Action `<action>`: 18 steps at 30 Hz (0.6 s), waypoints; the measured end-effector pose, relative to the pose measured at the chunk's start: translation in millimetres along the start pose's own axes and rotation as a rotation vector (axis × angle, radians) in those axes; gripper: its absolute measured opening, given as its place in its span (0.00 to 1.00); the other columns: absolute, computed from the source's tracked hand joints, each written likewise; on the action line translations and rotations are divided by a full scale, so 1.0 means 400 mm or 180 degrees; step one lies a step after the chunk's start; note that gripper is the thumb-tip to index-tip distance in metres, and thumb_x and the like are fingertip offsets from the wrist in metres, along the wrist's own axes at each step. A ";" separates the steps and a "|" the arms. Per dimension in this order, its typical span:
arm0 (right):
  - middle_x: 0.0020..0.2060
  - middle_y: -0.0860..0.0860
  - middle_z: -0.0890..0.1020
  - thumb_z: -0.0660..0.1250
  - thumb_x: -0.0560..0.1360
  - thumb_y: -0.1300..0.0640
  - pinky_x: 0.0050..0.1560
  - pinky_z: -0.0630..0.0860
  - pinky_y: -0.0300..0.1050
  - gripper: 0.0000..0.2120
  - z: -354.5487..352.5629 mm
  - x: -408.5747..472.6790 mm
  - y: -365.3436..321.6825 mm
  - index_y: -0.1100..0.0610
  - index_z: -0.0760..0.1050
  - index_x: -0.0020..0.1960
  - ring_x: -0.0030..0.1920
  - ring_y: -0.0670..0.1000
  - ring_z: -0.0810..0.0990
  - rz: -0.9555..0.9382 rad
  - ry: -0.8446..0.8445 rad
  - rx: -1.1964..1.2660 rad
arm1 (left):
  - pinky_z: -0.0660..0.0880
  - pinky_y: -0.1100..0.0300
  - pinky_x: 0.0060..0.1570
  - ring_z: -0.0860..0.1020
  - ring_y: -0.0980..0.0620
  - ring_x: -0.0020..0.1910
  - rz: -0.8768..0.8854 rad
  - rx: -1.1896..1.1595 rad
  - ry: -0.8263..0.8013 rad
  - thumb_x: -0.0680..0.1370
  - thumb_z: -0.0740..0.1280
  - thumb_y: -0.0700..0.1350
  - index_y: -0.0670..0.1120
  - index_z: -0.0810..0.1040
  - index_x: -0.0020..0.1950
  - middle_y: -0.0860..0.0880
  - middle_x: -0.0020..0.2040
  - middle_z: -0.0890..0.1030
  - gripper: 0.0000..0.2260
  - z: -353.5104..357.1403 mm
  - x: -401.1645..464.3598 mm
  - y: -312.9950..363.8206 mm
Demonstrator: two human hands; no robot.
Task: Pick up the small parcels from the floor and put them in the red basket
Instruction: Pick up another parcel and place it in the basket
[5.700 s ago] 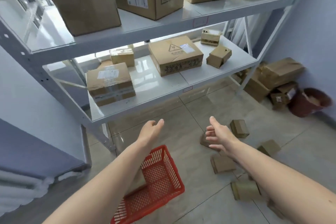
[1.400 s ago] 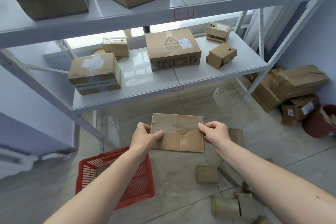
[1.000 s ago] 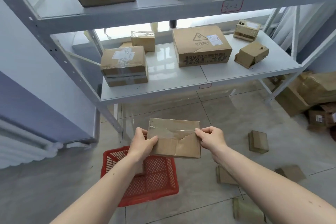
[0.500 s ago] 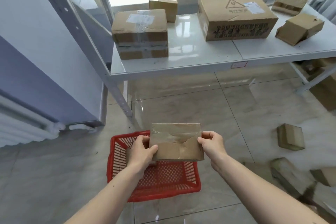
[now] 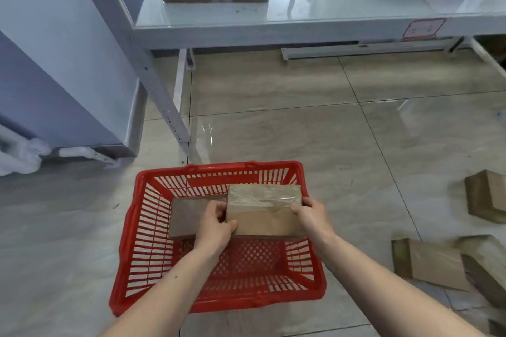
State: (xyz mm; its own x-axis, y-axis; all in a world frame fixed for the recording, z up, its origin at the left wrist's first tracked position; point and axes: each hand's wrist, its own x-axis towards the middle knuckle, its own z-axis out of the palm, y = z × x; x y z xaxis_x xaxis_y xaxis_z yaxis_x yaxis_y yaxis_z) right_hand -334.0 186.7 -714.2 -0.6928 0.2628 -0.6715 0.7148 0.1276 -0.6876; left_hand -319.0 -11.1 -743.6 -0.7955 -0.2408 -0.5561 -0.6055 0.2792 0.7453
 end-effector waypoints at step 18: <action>0.70 0.52 0.68 0.63 0.75 0.45 0.68 0.70 0.56 0.32 0.204 0.298 0.220 0.54 0.59 0.75 0.68 0.56 0.70 0.0062 0.0005 -0.0296 | 0.77 0.54 0.59 0.78 0.51 0.55 0.0632 0.0921 0.0059 0.67 0.76 0.33 0.48 0.75 0.68 0.50 0.58 0.80 0.31 0.121 0.252 -0.235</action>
State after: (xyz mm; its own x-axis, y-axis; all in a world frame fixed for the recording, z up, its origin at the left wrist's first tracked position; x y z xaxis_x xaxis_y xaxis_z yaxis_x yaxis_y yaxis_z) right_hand -361.5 151.3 -877.1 -0.6785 0.2677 -0.6841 0.7340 0.2106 -0.6456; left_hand -343.5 -16.4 -887.4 -0.8995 -0.1713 -0.4019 -0.4227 0.5736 0.7016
